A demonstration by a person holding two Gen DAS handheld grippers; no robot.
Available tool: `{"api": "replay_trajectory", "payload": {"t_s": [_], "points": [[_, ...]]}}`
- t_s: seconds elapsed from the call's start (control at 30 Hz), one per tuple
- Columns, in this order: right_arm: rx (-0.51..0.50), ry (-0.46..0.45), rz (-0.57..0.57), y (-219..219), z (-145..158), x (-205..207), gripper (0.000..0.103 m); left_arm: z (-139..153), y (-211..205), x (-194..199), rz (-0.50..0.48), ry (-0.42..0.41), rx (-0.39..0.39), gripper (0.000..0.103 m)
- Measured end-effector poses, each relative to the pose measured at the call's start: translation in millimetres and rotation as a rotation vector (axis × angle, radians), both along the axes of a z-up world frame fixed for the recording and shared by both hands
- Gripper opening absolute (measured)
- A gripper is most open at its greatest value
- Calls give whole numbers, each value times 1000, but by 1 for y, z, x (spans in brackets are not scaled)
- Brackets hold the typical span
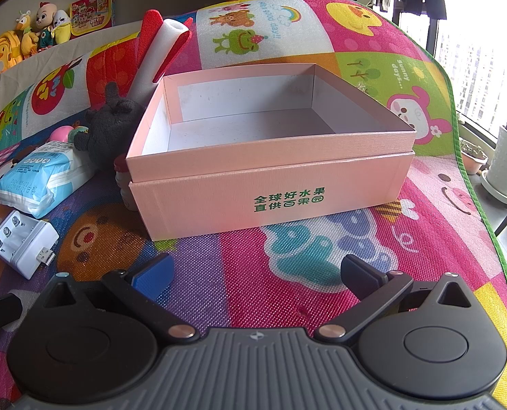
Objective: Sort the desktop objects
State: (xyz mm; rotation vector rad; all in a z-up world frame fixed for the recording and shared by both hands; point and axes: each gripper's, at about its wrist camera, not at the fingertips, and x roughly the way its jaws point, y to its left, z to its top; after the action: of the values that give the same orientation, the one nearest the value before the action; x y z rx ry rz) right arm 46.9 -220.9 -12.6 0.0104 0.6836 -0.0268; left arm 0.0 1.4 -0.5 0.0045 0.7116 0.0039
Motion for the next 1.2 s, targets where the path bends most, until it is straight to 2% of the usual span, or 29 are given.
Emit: {"api": "replay_trajectory", "payload": {"t_s": [1.0,1.2], "points": [[-1,3,-7,-1,0,2,103,0,1,0,-4,2,1,103],[4,85,8,-2,8,-3,103,-1,1,1,-20,12,1,103]]}}
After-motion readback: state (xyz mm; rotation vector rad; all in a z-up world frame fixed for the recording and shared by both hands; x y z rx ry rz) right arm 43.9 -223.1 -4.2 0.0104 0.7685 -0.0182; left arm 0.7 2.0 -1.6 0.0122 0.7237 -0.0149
